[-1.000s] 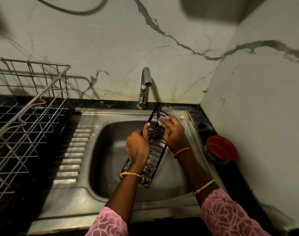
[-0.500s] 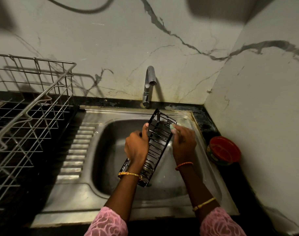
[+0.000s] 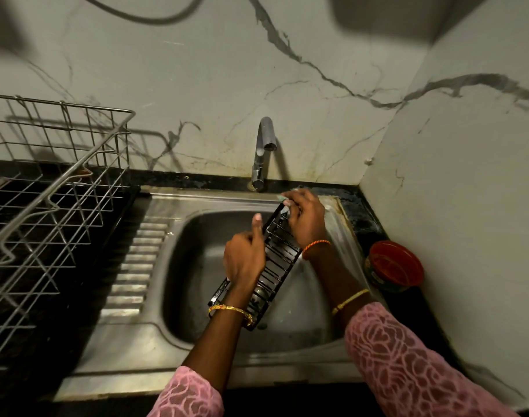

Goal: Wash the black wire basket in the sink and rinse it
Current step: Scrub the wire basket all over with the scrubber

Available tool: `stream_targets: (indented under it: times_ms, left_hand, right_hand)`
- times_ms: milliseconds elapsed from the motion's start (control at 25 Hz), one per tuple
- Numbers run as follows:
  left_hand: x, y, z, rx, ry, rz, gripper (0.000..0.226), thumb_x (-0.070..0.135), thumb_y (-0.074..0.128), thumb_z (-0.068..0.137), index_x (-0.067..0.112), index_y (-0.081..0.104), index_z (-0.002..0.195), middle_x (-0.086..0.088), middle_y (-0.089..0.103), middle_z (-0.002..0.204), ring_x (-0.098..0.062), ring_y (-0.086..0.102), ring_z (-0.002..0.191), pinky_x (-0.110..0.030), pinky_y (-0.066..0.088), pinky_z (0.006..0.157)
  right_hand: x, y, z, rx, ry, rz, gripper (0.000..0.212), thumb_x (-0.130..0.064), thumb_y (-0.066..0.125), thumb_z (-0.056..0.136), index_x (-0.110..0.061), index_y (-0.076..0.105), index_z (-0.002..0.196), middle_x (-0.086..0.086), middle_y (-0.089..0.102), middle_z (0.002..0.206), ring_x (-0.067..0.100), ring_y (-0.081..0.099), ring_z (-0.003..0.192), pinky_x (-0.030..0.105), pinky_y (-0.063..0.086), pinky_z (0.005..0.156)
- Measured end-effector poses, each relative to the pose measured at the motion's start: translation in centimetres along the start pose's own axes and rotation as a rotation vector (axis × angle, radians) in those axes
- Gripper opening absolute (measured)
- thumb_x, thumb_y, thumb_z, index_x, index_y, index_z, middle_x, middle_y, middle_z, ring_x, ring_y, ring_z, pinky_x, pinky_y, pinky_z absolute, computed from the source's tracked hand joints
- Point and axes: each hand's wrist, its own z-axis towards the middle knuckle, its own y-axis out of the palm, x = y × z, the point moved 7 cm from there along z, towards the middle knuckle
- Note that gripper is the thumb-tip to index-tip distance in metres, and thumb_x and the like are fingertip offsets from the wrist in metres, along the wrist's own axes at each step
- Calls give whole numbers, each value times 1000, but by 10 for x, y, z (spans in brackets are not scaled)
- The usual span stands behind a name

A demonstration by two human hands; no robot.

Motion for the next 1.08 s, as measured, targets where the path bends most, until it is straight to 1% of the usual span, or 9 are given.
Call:
stream_targets:
  times_ms: [120,280,320,480,560,640,760,920,1080]
  left_hand:
    - [0,3,4,-22,31,71,60,60,42,91,13,55,55,-5,60,56,-22,58,56,-26,40,52]
    - [-9,0,10,1,16,62,54,53,46,93,13,57,58,-6,63,58,-23,62,57,-33,50,54]
    - [-9,-1,10,-2,14,60,54,53,47,92,12,59,59,-6,65,59,-24,63,58,-35,52,56]
    - [-11,-2,11,32,10,69,70,70,44,83,6,59,60,-8,64,56,-23,63,55,-31,49,52]
    - [-16,-3,11,47,-26,24,78,80,41,76,4,56,60,-6,63,53,-21,64,53,-33,52,53]
    - [-19,-5,10,49,-61,-8,74,79,45,75,8,53,55,-2,60,49,-17,65,54,-31,51,53]
    - [-13,-12,8,61,-74,-43,58,70,51,79,18,49,53,2,57,50,-14,65,57,-24,42,51]
    - [-18,-16,8,90,-101,-60,60,71,52,78,17,50,52,0,59,51,-19,64,56,-27,45,53]
    - [-19,-15,9,69,-111,-69,63,75,52,75,15,53,55,0,61,52,-17,63,54,-27,47,52]
  right_hand:
    - [0,4,-5,43,133,67,24,10,49,85,1,69,95,19,62,100,27,58,94,31,50,84]
    - [-38,20,-47,-111,-227,-135,37,0,36,81,1,67,101,19,61,100,32,52,99,31,43,87]
    - [-39,21,-48,-133,-238,-139,38,0,35,81,2,66,102,20,61,102,32,51,101,32,43,88]
    - [-17,7,-3,30,90,42,29,12,48,82,0,70,97,19,63,102,29,56,99,29,46,87]
    - [-3,8,16,24,276,212,20,5,56,84,-2,71,93,15,69,96,21,62,88,22,49,79]
    - [8,14,24,-42,404,350,15,2,61,82,-3,72,92,13,71,94,15,63,83,23,51,78]
    - [-5,9,18,-119,235,352,14,3,65,79,-3,72,89,9,71,93,14,65,85,25,53,81]
    - [-23,-3,-1,-117,-67,139,15,5,64,79,0,72,91,12,69,92,12,59,85,0,40,79]
    - [-3,-28,-23,-19,-79,39,14,-2,67,80,-1,71,94,14,70,91,16,63,82,8,47,79]
